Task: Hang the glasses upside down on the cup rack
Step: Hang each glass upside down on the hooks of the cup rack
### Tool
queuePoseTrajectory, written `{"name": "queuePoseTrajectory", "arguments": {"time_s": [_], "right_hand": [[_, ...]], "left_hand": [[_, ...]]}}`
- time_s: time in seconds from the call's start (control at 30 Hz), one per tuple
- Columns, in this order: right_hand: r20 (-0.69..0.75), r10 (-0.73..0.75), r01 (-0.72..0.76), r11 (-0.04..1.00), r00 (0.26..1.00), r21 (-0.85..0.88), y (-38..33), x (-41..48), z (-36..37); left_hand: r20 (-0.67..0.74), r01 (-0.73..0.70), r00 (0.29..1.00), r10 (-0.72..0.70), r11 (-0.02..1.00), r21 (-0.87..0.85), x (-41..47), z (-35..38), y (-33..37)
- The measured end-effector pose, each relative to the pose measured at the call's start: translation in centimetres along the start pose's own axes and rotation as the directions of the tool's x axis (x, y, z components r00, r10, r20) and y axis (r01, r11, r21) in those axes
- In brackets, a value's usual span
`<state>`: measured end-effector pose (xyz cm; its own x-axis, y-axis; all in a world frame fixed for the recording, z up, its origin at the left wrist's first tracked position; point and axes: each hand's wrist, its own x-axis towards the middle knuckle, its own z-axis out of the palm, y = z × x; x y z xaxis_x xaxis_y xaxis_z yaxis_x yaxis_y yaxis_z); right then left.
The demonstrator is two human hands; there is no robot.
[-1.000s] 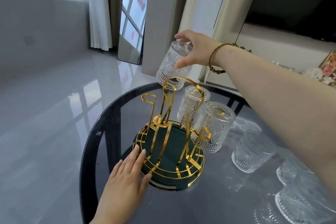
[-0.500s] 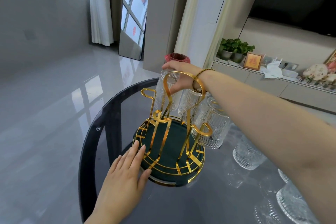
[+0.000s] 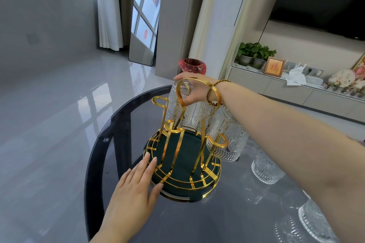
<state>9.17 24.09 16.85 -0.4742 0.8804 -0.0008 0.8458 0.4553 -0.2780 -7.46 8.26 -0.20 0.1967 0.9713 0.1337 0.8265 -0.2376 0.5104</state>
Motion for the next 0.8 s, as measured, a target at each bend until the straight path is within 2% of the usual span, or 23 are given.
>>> {"name": "queuePoseTrajectory", "arguments": {"time_s": [0.57,0.8], "right_hand": [[-0.023,-0.023,0.024,0.999,0.999,0.04,0.1,0.0,0.2],[-0.063,0.066,-0.064,0.997,0.996,0.035,0.5,-1.2,-1.4]], "left_hand": [[-0.018,-0.003,1.0,0.002,1.0,-0.026,0.2,0.4,-0.1],[-0.04,0.001,0.999,-0.002,1.0,-0.031,0.1,0.3,0.0]]}}
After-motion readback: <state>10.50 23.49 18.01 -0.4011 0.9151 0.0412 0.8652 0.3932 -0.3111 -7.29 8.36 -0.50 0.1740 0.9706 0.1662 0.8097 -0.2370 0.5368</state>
